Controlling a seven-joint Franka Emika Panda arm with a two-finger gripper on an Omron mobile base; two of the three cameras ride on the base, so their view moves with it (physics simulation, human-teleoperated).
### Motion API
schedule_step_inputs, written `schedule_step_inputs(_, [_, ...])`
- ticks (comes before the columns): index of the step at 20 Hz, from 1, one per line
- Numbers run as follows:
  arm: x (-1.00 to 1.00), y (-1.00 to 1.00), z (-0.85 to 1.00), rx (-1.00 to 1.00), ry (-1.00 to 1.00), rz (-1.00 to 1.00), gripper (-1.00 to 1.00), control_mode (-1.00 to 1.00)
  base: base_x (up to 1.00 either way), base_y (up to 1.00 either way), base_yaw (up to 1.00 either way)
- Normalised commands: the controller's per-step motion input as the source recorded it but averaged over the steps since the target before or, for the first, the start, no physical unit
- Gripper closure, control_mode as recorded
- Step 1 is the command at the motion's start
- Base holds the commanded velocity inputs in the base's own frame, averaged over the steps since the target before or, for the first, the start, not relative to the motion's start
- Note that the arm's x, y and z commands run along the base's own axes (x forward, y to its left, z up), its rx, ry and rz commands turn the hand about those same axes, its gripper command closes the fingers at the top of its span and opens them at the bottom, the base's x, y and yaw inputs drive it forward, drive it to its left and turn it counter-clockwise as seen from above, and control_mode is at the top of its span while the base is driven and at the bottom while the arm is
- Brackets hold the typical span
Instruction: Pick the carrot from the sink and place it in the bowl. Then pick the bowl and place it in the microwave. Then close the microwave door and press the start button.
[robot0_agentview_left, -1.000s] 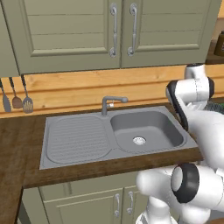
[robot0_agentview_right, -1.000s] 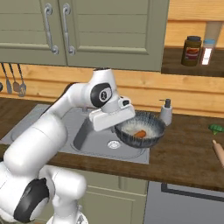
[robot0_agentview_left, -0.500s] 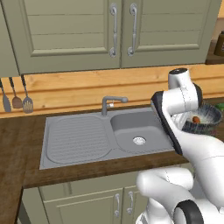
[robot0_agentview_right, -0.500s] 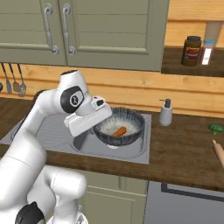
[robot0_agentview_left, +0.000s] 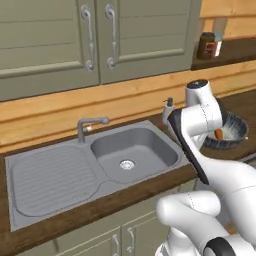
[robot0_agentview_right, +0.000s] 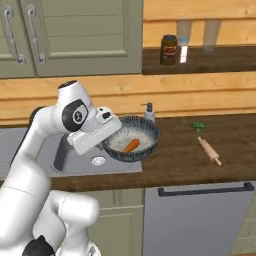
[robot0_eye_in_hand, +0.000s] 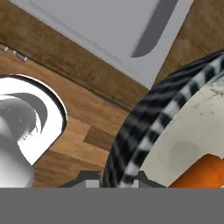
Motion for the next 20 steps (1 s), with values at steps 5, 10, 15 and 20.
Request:
schedule_step_inputs(5, [0.0,0.0,0.0,0.0,0.0,0.0,1.0,1.0,0.0,-0.39,-0.76])
schedule_step_inputs(10, [0.0,0.0,0.0,0.0,0.0,0.0,1.0,1.0,0.0,-0.48,-0.77])
schedule_step_inputs(15, [0.0,0.0,0.0,0.0,0.0,0.0,1.0,1.0,0.04,-0.5,-0.79])
schedule_step_inputs(20, [0.0,0.0,0.0,0.0,0.0,0.0,1.0,1.0,0.14,-0.52,-0.8])
